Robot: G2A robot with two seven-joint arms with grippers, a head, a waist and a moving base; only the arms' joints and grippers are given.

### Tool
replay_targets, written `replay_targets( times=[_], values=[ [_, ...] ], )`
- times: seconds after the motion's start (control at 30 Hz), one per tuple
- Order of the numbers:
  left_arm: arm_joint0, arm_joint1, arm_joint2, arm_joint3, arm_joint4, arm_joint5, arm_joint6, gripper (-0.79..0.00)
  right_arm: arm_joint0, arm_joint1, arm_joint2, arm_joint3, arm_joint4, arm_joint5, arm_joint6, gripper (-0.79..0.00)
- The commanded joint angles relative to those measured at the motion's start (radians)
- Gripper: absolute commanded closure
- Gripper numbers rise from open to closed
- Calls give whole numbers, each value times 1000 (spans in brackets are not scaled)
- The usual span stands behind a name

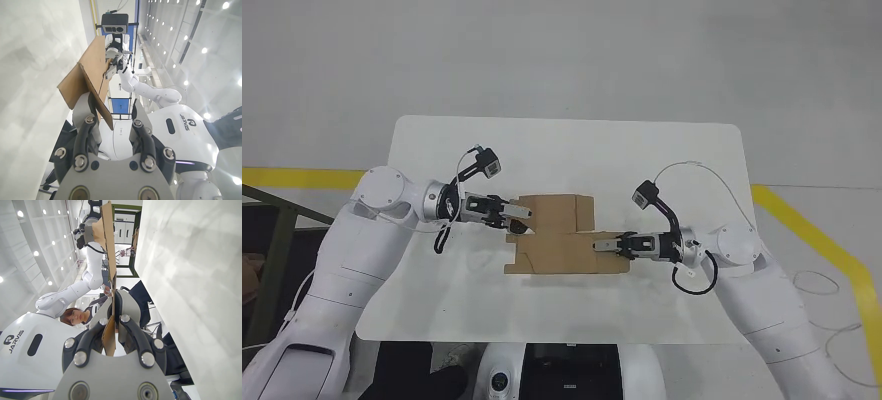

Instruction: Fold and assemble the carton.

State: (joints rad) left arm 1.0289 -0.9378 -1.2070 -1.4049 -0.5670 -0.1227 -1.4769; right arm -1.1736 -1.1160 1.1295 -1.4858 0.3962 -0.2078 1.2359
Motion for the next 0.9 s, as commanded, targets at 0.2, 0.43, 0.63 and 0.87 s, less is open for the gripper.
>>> replay_targets(
  times=[0.2,0.43,0.63,0.87],
  values=[
    [2,2,5,3,8,17,-8,-299,-4,5,3,-8,-6,2,-3,0],
    [1,4,9,14,19,26,-3,-320,-12,10,9,-21,-7,5,-7,0],
    [2,5,10,21,27,38,2,-265,-17,15,12,-36,-12,10,-10,0],
    [6,9,3,27,28,48,12,-197,-15,17,6,-44,-16,15,-12,0]
  ],
)
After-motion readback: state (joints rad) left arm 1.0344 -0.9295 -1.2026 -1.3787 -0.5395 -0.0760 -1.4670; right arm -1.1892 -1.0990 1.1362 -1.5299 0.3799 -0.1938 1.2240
